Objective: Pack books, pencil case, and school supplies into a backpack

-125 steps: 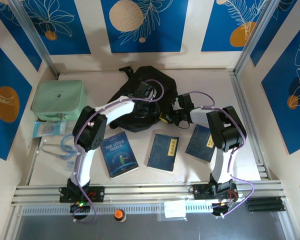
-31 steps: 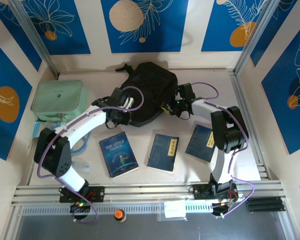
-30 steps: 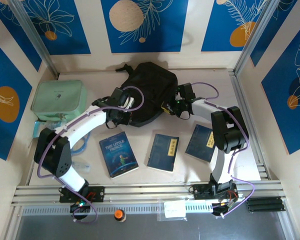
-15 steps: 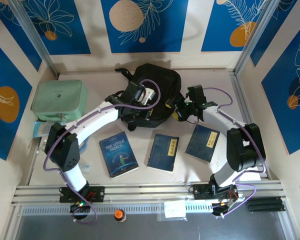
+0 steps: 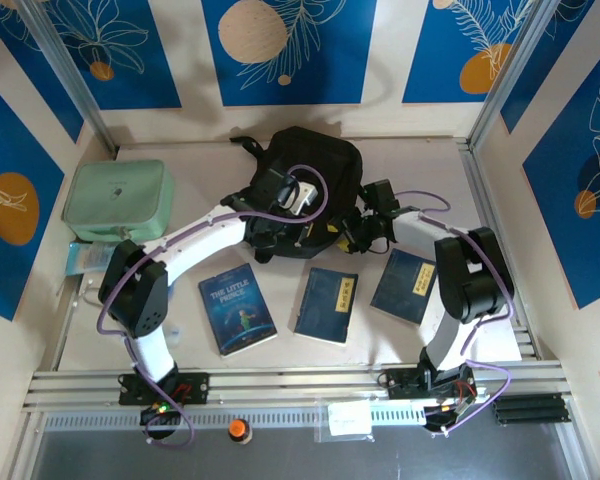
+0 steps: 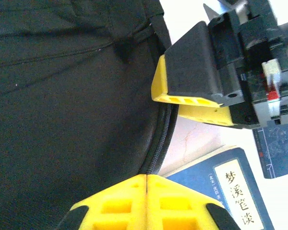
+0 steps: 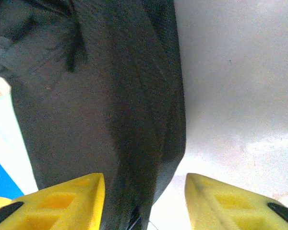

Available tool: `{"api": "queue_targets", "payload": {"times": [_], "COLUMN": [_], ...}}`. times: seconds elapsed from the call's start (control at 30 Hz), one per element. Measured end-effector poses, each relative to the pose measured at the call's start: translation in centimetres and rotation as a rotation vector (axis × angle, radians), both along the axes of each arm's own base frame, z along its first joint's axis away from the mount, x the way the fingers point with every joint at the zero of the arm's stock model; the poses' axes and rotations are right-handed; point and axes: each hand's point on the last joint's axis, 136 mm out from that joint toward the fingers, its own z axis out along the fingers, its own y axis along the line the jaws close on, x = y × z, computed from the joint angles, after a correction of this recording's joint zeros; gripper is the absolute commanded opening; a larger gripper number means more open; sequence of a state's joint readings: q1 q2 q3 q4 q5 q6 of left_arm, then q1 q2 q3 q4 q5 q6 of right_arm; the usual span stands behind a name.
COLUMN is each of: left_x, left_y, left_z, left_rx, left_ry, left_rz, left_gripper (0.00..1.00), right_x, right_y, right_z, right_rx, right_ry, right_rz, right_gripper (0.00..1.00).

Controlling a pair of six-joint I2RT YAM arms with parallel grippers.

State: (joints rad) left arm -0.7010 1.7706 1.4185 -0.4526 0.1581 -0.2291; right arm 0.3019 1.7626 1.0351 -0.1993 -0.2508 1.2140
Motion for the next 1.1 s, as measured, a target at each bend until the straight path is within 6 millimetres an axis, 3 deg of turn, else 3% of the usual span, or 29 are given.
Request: {"api": "queue_targets", "payload": {"times": [0.13,0.3,0.47,0.57,0.73,0.9,1.1], "left_x": [-0.1,-1.7,-4.0,-4.5,-4.9,-4.5,-2.5], "left_y": [2.0,6.2,7.8,7.1,4.6,1.7,-0.5], "left_z": [-0.9,-1.4,-1.4,-0.8,-0.1,0.0,-0.5], "left_rx": [0.076,0.196,0.185,0.130,0.022,-0.052,-0.079], "left_ry": [-0.036,-0.097,-0.113,-0.107,-0.081,-0.057,-0.045], "left_rz": [0.036,0.067,0.042,0.015,-0.047,-0.108,-0.099], "left_gripper": [0.00,0.00,0.00,0.00,0.00,0.00,0.00], "right_x": [0.5,1.8,1.9,2.3,3.6,4.9,7.6], "right_y": [-0.1,-0.1,0.9,1.6,0.9,-1.2,-3.3], "right_z": [-0.8,0.6,1.5,1.8,2.3,2.5,1.1], "right_rx": [-0.038,-0.087,-0.110,-0.124,-0.159,-0.193,-0.235], "right_ry": [-0.007,-0.073,-0.116,-0.140,-0.179,-0.212,-0.216], "right_rz": [0.011,0.039,0.111,0.153,0.184,0.196,0.219], "right_gripper": [0.22,0.14,0.08,0.08,0.08,0.07,0.06]}}
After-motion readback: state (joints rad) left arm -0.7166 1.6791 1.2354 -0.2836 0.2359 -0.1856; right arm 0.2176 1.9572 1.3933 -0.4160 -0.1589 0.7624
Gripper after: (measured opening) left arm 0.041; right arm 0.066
